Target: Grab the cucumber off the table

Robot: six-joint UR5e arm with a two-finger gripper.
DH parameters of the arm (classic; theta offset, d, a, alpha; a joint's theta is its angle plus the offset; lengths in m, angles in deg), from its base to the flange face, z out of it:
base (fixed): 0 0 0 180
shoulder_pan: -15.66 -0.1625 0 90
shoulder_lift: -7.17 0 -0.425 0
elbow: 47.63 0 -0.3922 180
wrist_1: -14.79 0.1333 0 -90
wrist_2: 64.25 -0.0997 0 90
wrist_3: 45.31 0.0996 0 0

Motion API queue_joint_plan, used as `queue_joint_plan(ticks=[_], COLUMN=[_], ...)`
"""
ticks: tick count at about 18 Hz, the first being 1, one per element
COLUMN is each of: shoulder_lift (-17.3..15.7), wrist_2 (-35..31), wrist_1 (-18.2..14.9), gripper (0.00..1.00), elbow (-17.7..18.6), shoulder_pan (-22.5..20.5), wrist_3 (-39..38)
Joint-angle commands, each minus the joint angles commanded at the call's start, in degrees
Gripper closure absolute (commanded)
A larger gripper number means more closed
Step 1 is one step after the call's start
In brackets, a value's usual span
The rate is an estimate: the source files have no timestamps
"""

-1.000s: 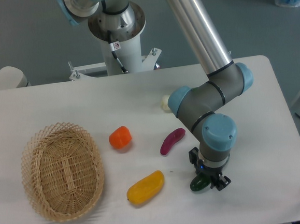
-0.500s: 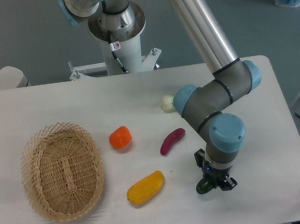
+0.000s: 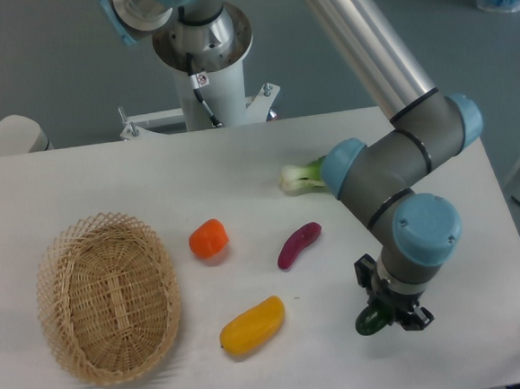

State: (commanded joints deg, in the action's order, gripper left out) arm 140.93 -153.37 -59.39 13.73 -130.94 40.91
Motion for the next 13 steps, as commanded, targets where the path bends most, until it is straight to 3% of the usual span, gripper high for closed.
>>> queue_joint_plan(ticks=[5,13], shoulder_lift=[0.79,0.09], wrist_2=[-0.71,-0.62], wrist_1=[-0.53,-2.38], gripper=[0.91,0.89], elbow=[-1.15,-0.01], shoulder_pan=[0.0,1.14], wrist_3=[0.88,0.88])
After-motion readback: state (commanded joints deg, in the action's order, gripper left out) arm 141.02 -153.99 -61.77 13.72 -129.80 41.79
